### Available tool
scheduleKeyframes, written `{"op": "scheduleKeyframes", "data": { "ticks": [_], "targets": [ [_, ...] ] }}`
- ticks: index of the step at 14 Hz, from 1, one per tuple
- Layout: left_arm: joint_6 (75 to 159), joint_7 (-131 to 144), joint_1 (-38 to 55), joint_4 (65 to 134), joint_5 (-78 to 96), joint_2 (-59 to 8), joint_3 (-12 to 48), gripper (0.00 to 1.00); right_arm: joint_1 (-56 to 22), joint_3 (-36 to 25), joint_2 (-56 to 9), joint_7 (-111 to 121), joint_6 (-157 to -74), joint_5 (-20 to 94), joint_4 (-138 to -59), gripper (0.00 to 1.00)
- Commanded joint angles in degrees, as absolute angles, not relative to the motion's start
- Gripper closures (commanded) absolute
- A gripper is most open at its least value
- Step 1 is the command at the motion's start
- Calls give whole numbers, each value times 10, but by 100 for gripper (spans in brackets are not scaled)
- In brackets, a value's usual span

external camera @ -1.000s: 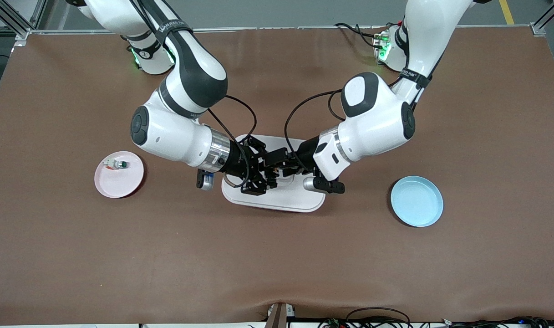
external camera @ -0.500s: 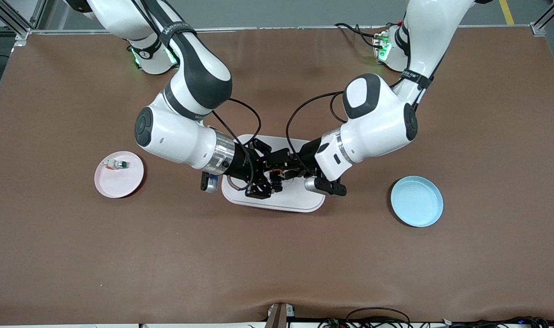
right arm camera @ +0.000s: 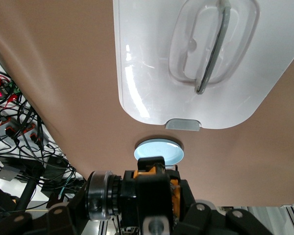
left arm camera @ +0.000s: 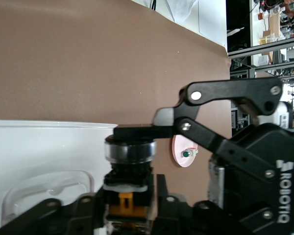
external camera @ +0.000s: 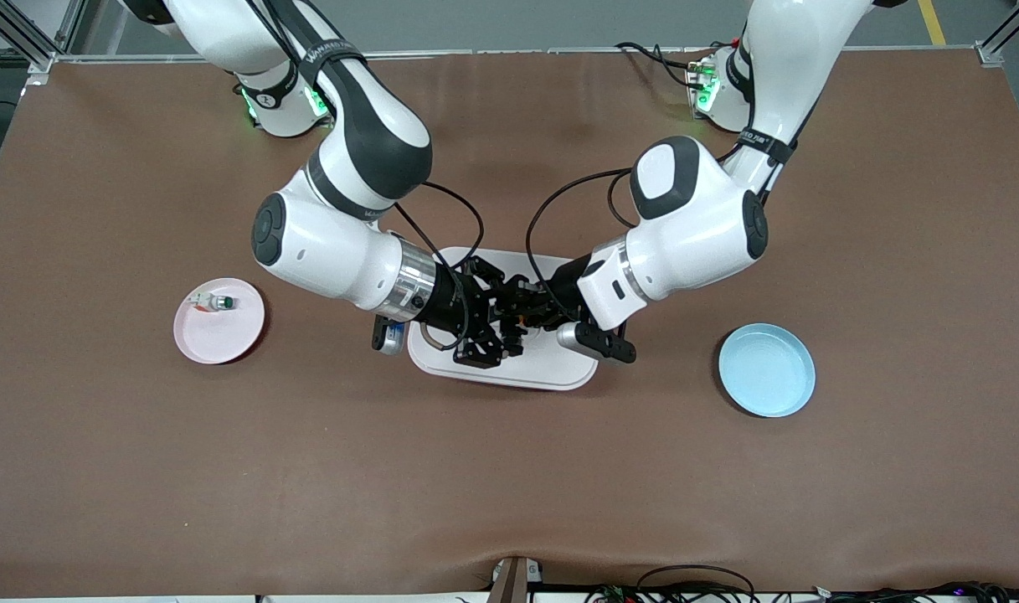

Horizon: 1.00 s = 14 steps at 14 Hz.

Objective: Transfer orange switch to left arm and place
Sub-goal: 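Carry the switch over the box while the left gripper grasps it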

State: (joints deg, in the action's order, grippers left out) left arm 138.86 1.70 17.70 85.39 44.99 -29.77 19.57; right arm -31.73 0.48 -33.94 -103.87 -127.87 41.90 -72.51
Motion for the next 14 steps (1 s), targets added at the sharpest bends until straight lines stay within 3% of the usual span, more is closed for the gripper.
{"op": "scheduleKeyframes", "data": {
  "ticks": [1,7,8,9,14],
  "targets": [
    [1393,-4,178,846,455,-298,199,100,-327,-1,-354,-1048,-1280,431,-701,100],
    [1392,-4,177,848,455,-295,199,100,-324,-1,-354,-1047,-1279,431,-701,100],
    [1392,-5,176,849,455,-294,199,100,-324,-1,-354,-1043,-1279,431,-701,54],
    [1391,-4,175,849,455,-293,199,100,-324,-1,-354,-1042,-1279,430,-701,1],
    [1369,2,163,861,455,-268,199,100,-321,-2,-354,-1039,-1278,428,-700,0]
  ]
}}
